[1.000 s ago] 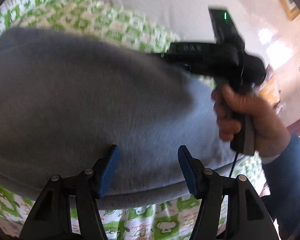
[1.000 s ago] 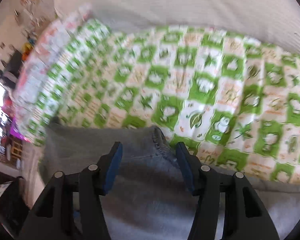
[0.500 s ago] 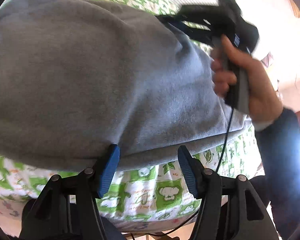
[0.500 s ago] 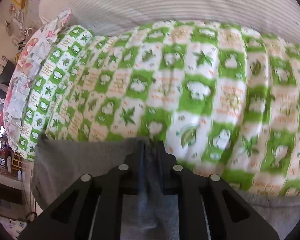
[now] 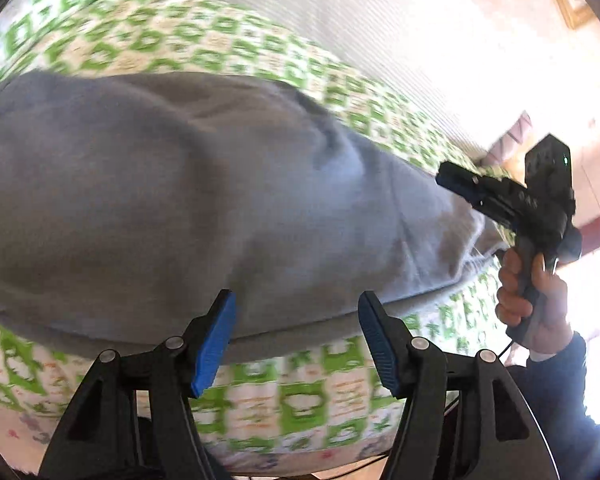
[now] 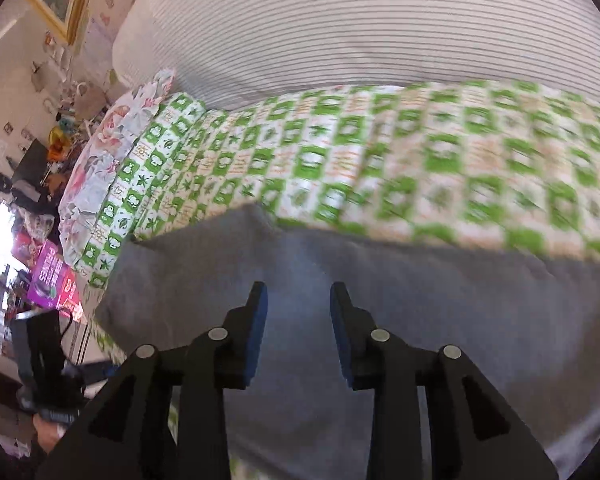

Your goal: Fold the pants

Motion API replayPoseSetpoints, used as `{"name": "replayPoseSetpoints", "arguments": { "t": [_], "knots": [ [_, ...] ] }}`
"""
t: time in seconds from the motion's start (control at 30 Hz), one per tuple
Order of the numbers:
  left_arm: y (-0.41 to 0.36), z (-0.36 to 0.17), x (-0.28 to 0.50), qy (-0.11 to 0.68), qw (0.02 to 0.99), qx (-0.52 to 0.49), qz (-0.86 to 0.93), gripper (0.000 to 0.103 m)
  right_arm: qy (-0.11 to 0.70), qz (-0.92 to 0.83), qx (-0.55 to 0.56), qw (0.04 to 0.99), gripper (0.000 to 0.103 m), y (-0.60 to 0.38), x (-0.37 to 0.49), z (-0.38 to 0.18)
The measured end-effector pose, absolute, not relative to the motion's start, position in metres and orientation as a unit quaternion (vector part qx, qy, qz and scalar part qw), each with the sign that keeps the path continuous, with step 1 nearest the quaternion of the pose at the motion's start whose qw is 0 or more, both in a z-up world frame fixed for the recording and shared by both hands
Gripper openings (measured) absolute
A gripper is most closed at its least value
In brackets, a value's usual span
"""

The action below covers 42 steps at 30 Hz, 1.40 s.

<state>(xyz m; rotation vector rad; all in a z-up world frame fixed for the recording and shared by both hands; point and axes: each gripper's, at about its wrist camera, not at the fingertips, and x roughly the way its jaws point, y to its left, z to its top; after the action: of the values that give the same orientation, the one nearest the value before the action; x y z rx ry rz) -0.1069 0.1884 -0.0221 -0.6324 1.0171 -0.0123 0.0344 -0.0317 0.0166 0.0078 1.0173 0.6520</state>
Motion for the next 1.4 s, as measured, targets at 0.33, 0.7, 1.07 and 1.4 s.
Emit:
{"name": "replayPoseSetpoints", "arguments": {
  "t": [0.33, 0.7, 1.07, 1.4],
  "knots": [
    [0.095, -0.012, -0.057, 0.508, 0.835, -0.194, -0.085, 0.068, 0.457, 0.179, 0.089, 0.867, 0.046, -0.203, -0.004, 0.033],
    [0.019, -0.028, -0.01, 0.543, 0.829, -0.064, -0.118, 0.068, 0.452, 0.079, 0.159, 0.874, 0.046, -0.309, 0.0, 0.023],
    [-0.023, -0.049, 0.036, 0.561, 0.819, 0.013, -0.118, 0.053, 0.439, 0.076, 0.208, 0.871, 0.009, -0.347, 0.033, 0.008],
    [-0.02, -0.04, 0.028, 0.577, 0.794, -0.004, -0.189, 0.009, 0.443, 0.074, 0.225, 0.864, 0.004, -0.364, 0.014, 0.01]
  ]
}}
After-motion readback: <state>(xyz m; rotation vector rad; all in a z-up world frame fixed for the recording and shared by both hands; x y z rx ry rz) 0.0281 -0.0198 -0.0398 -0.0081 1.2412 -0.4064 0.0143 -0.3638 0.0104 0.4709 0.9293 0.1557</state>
